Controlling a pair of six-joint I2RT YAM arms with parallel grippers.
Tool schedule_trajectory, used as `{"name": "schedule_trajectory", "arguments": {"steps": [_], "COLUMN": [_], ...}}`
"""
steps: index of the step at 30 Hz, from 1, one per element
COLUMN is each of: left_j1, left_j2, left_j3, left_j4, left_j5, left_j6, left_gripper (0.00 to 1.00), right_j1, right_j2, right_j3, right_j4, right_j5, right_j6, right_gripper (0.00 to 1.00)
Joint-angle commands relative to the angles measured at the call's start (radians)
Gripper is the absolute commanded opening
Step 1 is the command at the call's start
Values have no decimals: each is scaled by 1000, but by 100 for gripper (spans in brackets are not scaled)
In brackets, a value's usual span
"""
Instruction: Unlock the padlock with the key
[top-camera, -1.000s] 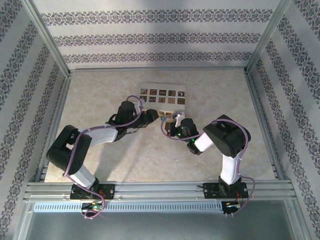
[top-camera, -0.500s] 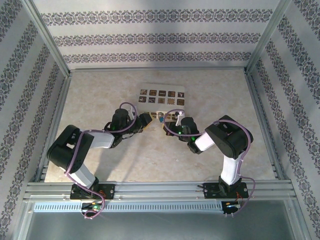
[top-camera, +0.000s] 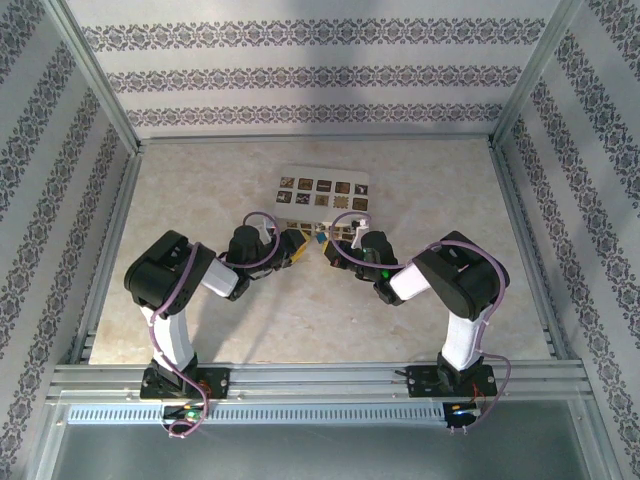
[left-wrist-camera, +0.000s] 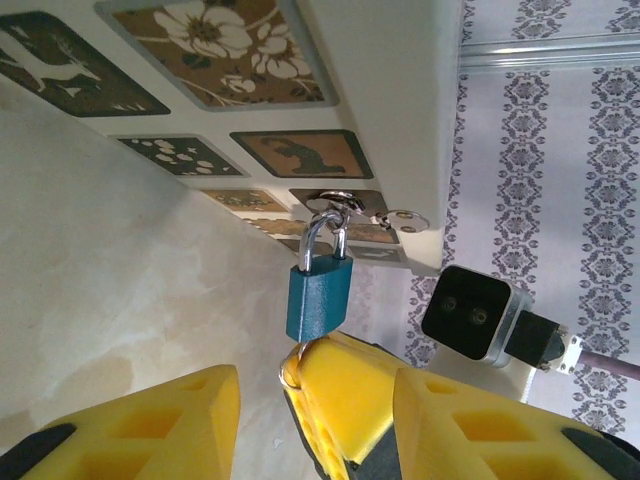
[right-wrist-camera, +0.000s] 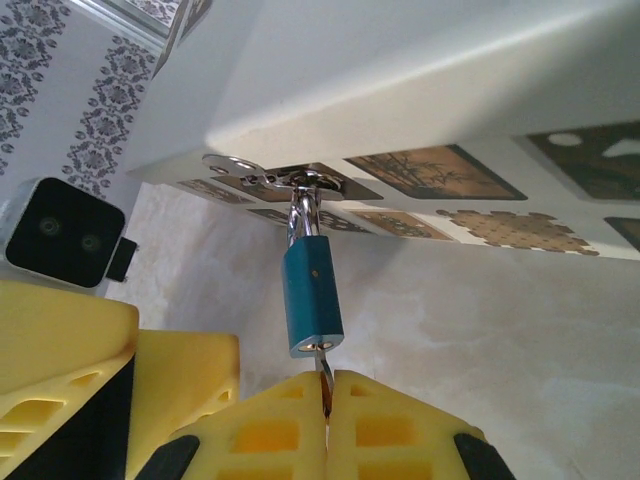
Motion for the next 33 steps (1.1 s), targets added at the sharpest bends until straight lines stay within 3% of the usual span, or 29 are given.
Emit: {"name": "schedule_trajectory", "arguments": {"steps": [1, 33], "left_j1": [2, -46], "left_j2": [39, 200], "left_j3": [17, 129], "left_j4": [131, 244], "left_j5": [2, -20], "left_j6": [-35, -106], "left_gripper": [43, 36], "right_j1": [-2, 36], "right_j2": [-46, -76], "right_j3": [18, 65], "right_j4": [50, 4], "right_j5": [-18, -19], "right_j6": [41, 183], "right_gripper": [0, 0]}}
